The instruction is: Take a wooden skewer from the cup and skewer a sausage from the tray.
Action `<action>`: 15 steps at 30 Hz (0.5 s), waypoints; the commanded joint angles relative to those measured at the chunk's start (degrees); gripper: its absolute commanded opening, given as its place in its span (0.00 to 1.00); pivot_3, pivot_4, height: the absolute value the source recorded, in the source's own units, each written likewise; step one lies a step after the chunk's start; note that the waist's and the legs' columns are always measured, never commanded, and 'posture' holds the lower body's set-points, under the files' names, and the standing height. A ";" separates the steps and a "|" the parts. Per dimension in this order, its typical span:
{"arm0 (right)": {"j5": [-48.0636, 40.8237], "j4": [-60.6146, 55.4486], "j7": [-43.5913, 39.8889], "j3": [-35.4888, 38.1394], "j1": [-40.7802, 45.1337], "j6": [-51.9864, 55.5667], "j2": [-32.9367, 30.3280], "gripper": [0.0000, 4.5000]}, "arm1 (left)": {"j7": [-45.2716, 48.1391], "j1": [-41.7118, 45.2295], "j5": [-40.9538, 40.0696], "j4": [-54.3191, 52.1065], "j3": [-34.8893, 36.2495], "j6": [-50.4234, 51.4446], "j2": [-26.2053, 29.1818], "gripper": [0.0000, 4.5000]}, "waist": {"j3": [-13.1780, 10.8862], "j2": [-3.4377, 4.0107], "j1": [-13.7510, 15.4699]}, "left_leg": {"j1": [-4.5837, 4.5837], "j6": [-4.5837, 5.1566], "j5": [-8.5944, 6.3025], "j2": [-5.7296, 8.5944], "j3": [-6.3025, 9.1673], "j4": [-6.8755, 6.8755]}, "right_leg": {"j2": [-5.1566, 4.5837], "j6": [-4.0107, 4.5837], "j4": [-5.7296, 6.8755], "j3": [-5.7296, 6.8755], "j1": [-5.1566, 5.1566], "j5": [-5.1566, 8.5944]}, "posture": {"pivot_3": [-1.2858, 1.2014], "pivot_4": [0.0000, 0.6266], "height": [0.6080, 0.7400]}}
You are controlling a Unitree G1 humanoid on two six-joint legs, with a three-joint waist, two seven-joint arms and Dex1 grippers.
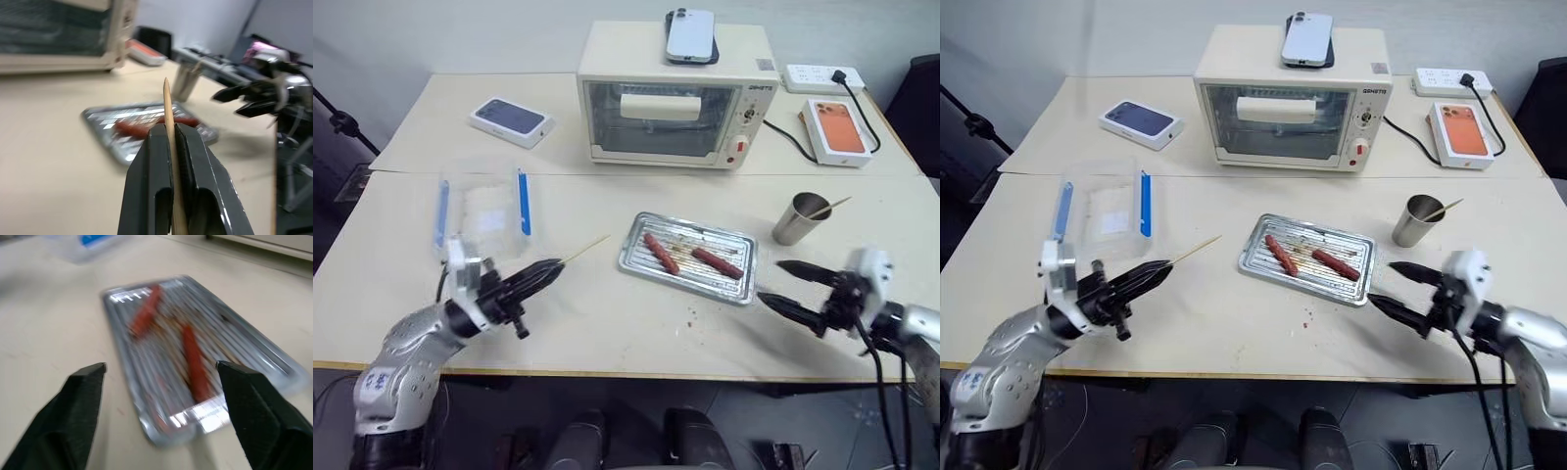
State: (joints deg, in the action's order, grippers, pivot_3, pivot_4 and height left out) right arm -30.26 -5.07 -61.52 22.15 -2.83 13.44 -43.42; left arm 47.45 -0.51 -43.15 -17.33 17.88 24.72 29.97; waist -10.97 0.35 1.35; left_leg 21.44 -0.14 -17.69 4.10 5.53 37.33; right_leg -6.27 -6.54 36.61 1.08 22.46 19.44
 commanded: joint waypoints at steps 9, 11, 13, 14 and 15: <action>4.35 -8.59 7.07 -4.46 3.65 7.10 -5.05 1.00 | -2.42 -5.12 2.13 -1.16 3.39 -4.87 -1.17 0.00 | 0.01 0.00 -0.75 | -0.20 -0.02 0.03 -0.09 -0.08 -0.04 | 0.01 -0.01 0.02 -0.14 -0.10 -0.01 | 0.52 0.24 1.00; 7.35 -10.87 10.02 -9.06 9.29 14.72 -7.64 1.00 | -2.37 -4.73 2.53 -1.10 2.94 -5.11 -1.05 0.00 | 0.01 0.01 -0.67 | -0.18 -0.06 0.05 -0.12 -0.06 -0.04 | 0.02 0.00 0.03 -0.12 -0.09 -0.02 | 0.52 0.24 1.00; 7.84 -12.39 10.87 -14.32 15.56 22.31 -8.83 1.00 | -2.24 -4.48 3.00 -1.13 2.35 -5.45 -1.08 0.00 | 0.00 0.02 -0.66 | -0.14 -0.07 0.04 -0.09 -0.05 -0.05 | 0.01 0.00 0.02 -0.13 -0.03 -0.01 | 0.52 0.24 1.00; 7.49 -12.68 11.46 -17.22 19.40 26.20 -8.42 1.00 | -2.24 -4.27 3.16 -1.16 2.08 -5.59 -1.18 0.00 | 0.04 -0.05 -0.56 | -0.12 -0.07 0.04 -0.10 -0.04 -0.07 | 0.00 0.00 -0.01 -0.11 -0.01 -0.01 | 0.52 0.24 1.00; 7.15 -12.69 12.00 -19.68 22.68 29.84 -7.73 1.00 | -2.34 -4.10 3.28 -1.21 1.89 -5.67 -1.28 0.00 | 0.05 -0.09 -0.58 | -0.12 -0.08 0.04 -0.11 0.01 -0.11 | 0.00 0.01 -0.07 -0.07 -0.04 -0.01 | 0.52 0.24 1.00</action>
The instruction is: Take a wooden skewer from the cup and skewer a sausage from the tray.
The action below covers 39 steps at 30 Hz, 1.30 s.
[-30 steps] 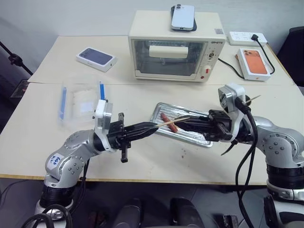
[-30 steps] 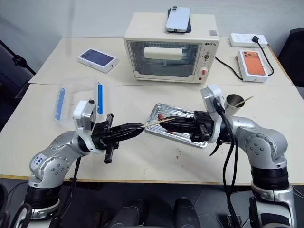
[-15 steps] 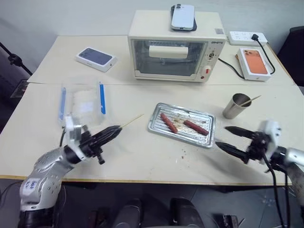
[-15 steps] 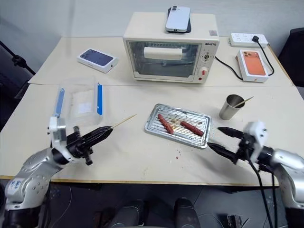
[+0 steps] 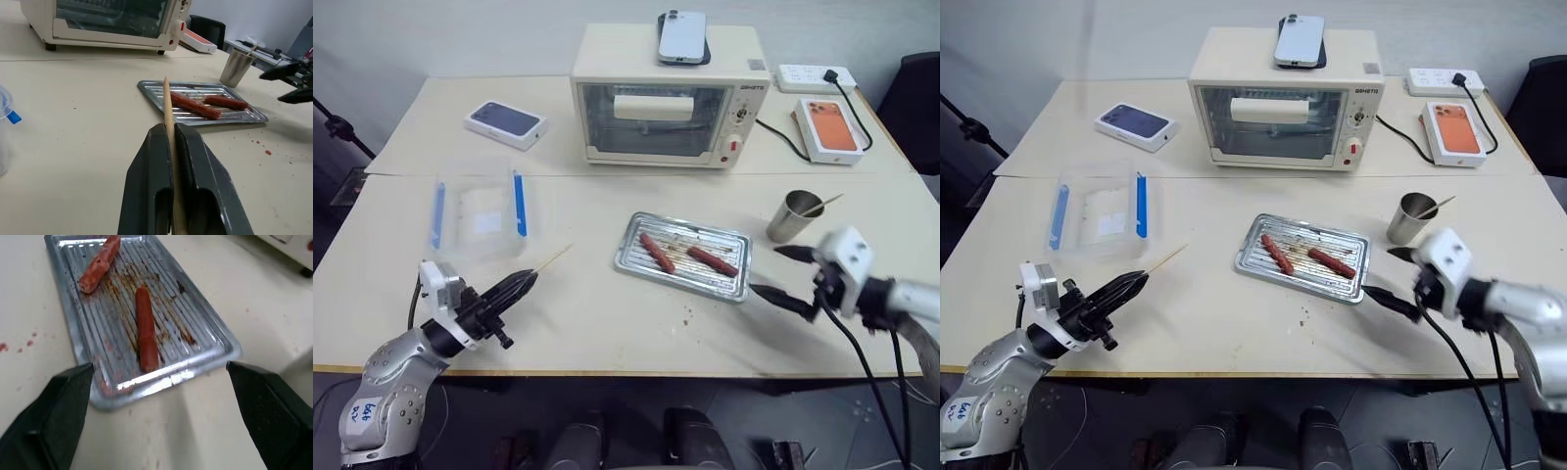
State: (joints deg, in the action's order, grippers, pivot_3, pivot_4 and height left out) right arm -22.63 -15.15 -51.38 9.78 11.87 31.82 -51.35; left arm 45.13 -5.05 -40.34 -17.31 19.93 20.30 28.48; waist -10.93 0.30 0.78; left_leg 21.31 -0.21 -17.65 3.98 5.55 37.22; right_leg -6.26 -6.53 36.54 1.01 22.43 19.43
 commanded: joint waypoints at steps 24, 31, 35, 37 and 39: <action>10.84 10.42 2.50 -22.49 22.36 11.93 7.53 0.52 | -1.80 1.72 0.12 -3.39 -2.29 -0.90 -0.35 0.00 | 0.01 -0.05 0.02 | 0.17 0.03 0.00 0.10 0.06 0.02 | -0.05 0.00 -0.03 0.07 0.12 -0.01 | 0.52 0.24 1.00; 11.62 11.76 2.06 -22.20 22.81 11.67 7.66 0.40 | -2.08 1.92 -0.24 -3.93 -2.37 0.14 0.08 0.00 | 0.02 -0.05 0.01 | 0.17 0.03 0.00 0.10 0.06 0.03 | -0.05 0.00 -0.02 0.06 0.11 -0.01 | 0.52 0.24 1.00; 11.62 11.67 1.14 -22.41 22.30 11.74 7.76 0.29 | -2.31 2.52 -0.47 -4.15 -2.37 0.99 0.35 0.00 | 0.01 -0.05 0.02 | 0.17 0.03 0.00 0.10 0.06 0.02 | -0.06 0.00 -0.03 0.06 0.11 -0.01 | 0.52 0.24 1.00; 11.62 11.51 0.86 -22.44 22.20 11.93 7.84 0.18 | -2.20 2.67 -0.48 -4.08 -2.40 1.15 0.41 0.00 | 0.01 -0.05 0.01 | 0.17 0.03 0.00 0.10 0.06 0.02 | -0.06 0.00 -0.03 0.06 0.11 -0.01 | 0.52 0.24 1.00; 11.79 11.43 0.79 -22.41 22.19 12.06 7.87 0.12 | -2.12 2.87 -0.52 -4.00 -2.42 1.32 0.44 0.00 | 0.02 -0.05 0.00 | 0.16 0.03 0.00 0.10 0.06 0.02 | -0.06 0.00 -0.03 0.06 0.11 -0.01 | 0.52 0.24 1.00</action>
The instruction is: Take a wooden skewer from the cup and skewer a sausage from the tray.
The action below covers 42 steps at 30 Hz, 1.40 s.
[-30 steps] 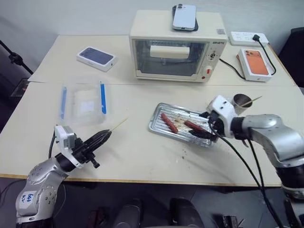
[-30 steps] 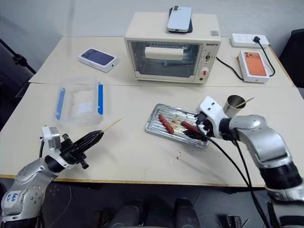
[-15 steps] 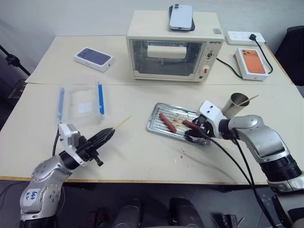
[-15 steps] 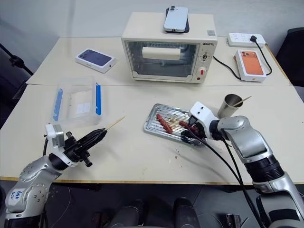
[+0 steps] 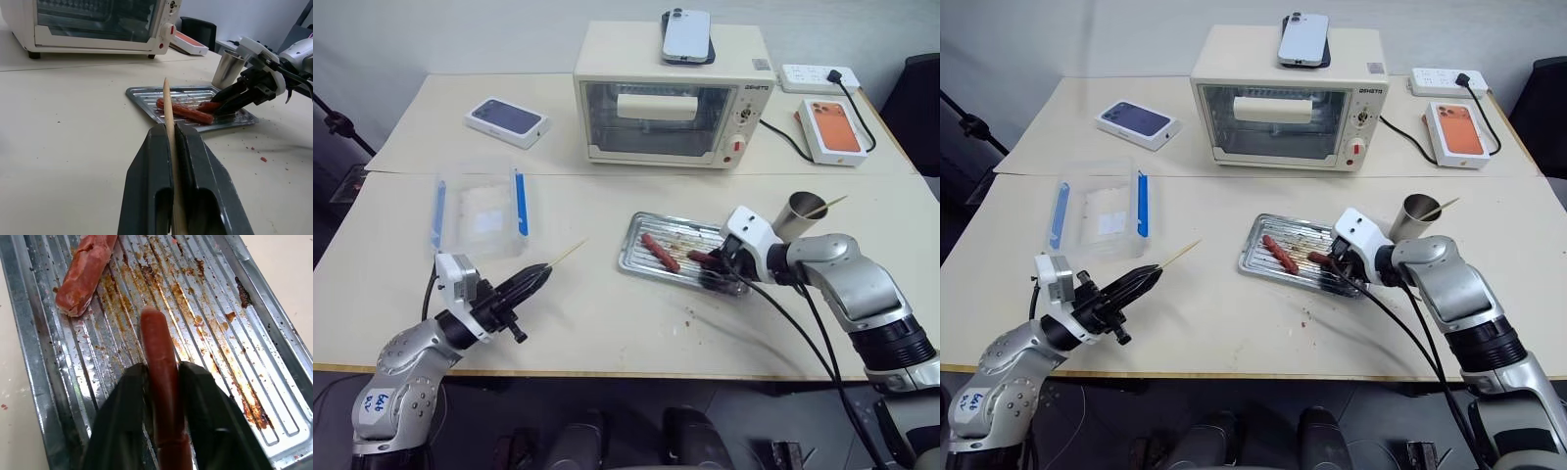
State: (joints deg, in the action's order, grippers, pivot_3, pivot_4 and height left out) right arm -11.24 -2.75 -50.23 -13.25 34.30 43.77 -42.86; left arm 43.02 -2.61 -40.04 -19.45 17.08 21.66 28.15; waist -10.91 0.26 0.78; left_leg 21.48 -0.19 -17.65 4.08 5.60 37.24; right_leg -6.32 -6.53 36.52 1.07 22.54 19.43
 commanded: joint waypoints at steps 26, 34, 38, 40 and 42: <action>-5.24 -11.75 -26.86 0.09 4.15 -20.33 -7.25 0.12 | 16.80 17.30 2.28 0.08 -13.60 4.39 12.92 0.00 | -0.06 -0.04 -0.86 | 0.00 0.00 0.00 -0.05 0.01 -0.05 | 0.03 0.00 -0.06 0.04 -0.02 0.00 | 0.52 0.24 1.00; -5.23 -14.72 -24.74 -0.59 3.96 -16.79 -5.58 0.12 | 17.76 18.41 2.60 0.58 -14.23 5.84 12.28 0.00 | -0.06 -0.05 -0.75 | 0.00 -0.03 0.01 -0.06 0.01 -0.03 | 0.03 0.00 -0.02 0.02 0.02 0.00 | 0.52 0.24 1.00; -4.79 -14.78 -24.40 -0.66 3.86 -17.01 -5.85 0.12 | 17.39 18.40 3.04 0.78 -14.55 5.62 11.65 0.00 | -0.07 -0.06 -0.75 | 0.00 -0.03 0.01 -0.05 0.01 -0.02 | 0.02 0.00 -0.01 0.02 0.01 0.00 | 0.52 0.24 1.00; -4.66 -14.70 -24.25 -0.61 3.88 -17.11 -5.83 0.12 | 17.20 18.46 3.12 0.69 -14.76 5.61 11.39 0.00 | -0.07 -0.06 -0.75 | 0.00 -0.03 0.01 -0.05 0.02 -0.03 | 0.02 0.00 -0.02 0.03 0.01 0.00 | 0.52 0.24 1.00; -4.63 -14.61 -24.10 -0.58 3.93 -17.14 -5.77 0.12 | 17.21 18.40 3.34 0.65 -14.97 5.51 11.21 0.00 | -0.07 -0.06 -0.79 | 0.00 -0.03 0.01 -0.05 0.02 -0.04 | 0.02 0.00 -0.02 0.03 0.01 0.00 | 0.52 0.24 1.00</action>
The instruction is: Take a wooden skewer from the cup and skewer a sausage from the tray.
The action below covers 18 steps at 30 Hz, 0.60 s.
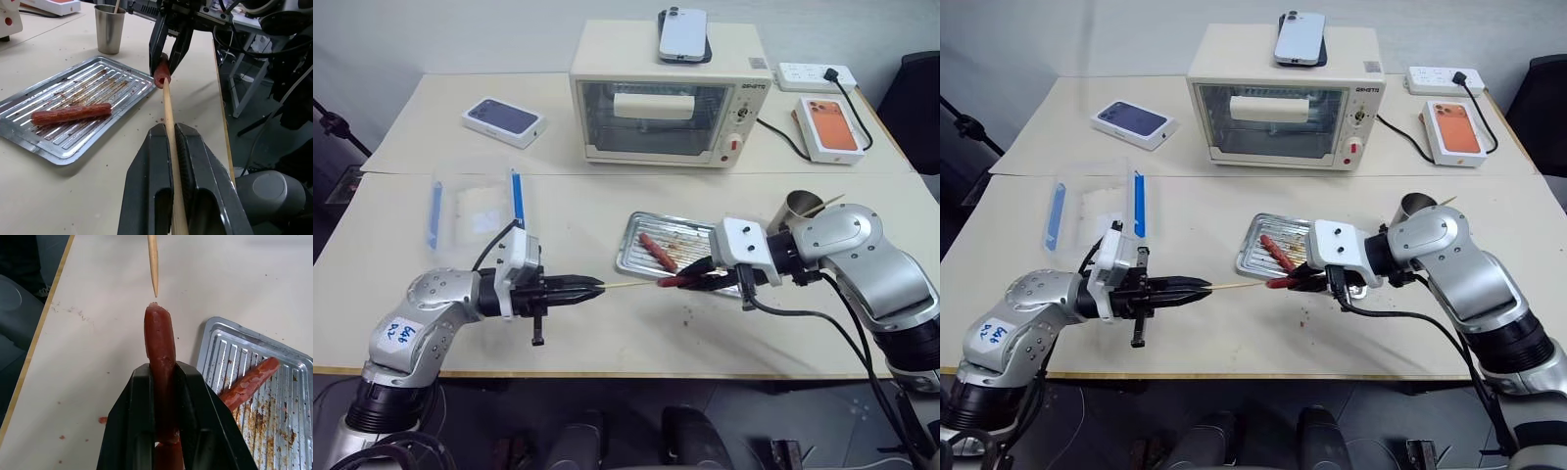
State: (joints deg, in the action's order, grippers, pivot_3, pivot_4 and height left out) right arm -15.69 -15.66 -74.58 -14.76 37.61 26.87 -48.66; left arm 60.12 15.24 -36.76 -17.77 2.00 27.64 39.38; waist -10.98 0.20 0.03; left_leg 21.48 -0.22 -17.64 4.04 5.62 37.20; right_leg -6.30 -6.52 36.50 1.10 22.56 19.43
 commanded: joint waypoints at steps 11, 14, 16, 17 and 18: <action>0.01 -1.41 0.41 0.52 0.75 -0.50 0.20 0.12 | -0.94 0.08 1.24 -0.64 -0.49 -0.88 -1.02 0.00 | 0.00 0.00 -0.06 | 0.00 0.00 0.00 0.00 0.00 0.00 | 0.00 0.00 0.01 0.00 0.00 0.00 | 0.52 0.24 1.00; 0.16 -1.27 0.27 0.66 0.45 -0.70 0.03 0.12 | -0.97 -0.13 1.12 -0.68 -0.08 -0.80 -1.12 0.00 | 0.00 0.00 -0.08 | 0.00 0.00 0.00 -0.01 0.00 0.00 | 0.00 0.00 0.01 0.00 0.00 0.00 | 0.52 0.24 1.00; 0.30 -1.04 0.16 0.72 0.31 -0.84 -0.12 0.12 | -0.95 -0.28 1.08 -0.55 0.28 -0.75 -0.97 0.00 | 0.00 0.00 -0.07 | 0.00 0.00 0.00 -0.01 0.00 0.00 | 0.00 0.00 0.01 0.00 0.01 0.00 | 0.52 0.24 1.00; 0.36 -0.96 0.12 0.75 0.25 -0.91 -0.20 0.12 | -0.92 -0.34 1.09 -0.51 0.35 -0.77 -0.90 0.00 | 0.00 0.00 -0.07 | 0.00 0.00 0.00 -0.01 0.00 0.00 | 0.00 0.00 0.01 0.00 0.00 0.00 | 0.52 0.24 1.00; 0.39 -0.89 0.13 0.76 0.25 -0.97 -0.19 0.12 | -0.91 -0.36 1.21 -0.45 0.29 -0.84 -0.90 0.00 | 0.00 0.00 -0.06 | 0.00 0.00 0.00 0.00 0.00 0.01 | 0.00 0.00 0.01 0.00 0.00 0.00 | 0.52 0.24 1.00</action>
State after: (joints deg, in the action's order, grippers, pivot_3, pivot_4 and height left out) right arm -15.16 -15.57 -74.25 -14.84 37.59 26.49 -48.67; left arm 59.31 15.14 -35.55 -17.49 1.23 27.52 38.34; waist -10.98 0.20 -0.03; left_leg 21.48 -0.22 -17.64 4.03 5.62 37.21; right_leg -6.29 -6.53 36.51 1.10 22.56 19.43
